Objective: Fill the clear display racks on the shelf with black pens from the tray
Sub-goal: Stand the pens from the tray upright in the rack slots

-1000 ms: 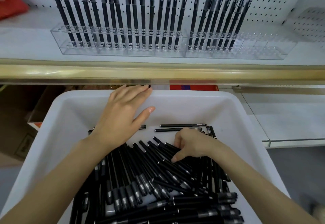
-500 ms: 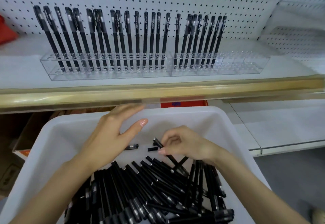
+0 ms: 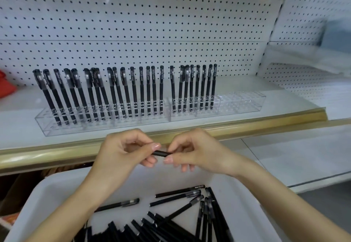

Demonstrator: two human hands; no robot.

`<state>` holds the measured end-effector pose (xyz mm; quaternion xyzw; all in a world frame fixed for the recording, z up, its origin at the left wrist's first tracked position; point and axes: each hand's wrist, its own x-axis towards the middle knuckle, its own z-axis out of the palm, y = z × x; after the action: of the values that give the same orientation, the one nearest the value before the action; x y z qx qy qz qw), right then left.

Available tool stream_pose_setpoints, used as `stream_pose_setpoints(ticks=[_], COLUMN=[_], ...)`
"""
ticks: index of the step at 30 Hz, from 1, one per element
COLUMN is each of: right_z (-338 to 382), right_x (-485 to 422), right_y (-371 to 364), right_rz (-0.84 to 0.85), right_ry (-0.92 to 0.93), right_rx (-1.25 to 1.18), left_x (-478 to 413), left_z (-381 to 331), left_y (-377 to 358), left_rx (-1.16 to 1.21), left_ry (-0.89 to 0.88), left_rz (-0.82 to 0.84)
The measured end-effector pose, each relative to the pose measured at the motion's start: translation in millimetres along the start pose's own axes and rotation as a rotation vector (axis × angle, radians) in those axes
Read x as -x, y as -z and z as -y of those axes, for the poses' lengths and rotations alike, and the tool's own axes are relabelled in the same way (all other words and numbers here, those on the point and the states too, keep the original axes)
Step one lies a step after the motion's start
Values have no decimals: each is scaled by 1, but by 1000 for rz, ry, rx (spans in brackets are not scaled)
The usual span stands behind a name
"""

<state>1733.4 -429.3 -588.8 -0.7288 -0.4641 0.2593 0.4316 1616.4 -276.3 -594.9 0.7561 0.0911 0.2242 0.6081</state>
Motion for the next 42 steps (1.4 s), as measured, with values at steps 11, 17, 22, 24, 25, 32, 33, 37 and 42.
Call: stream_pose_setpoints(ticks=[11,17,22,24,25,32,33,37,42], right_z=[-7,-16,-11,-4,1,15,8,-13,-27], right_x=[48,46,49,48,46,0,-9,-36,-50], right_y=[77,94,125,140,149,226,230,232,229], right_rz=[-305,-598,-598,-572,-576,-793,-782,-692,-604], right_ry=[-22,-43,14,31,46,132,115,76,62], right_rx=[-316,-653,-448,-288,-174,92,118,186,190], left_x=[-20,-40,-58,-66,-72,-108,-110,-113,-111], left_z=[-20,-20,-20,-18,-18,-17,-16,-5,-4], left_y=[-36,-85,-119,-124,-125,-89,-86,-82,-81], left_rx=[182,56,-48,-77,-119,-1138,-1175,-1249,-1283], left_ry=[84,136,28,-41,-98,-587,-551,-431,-380], left_rz=[89,234,198,173,175,245,272,364,387])
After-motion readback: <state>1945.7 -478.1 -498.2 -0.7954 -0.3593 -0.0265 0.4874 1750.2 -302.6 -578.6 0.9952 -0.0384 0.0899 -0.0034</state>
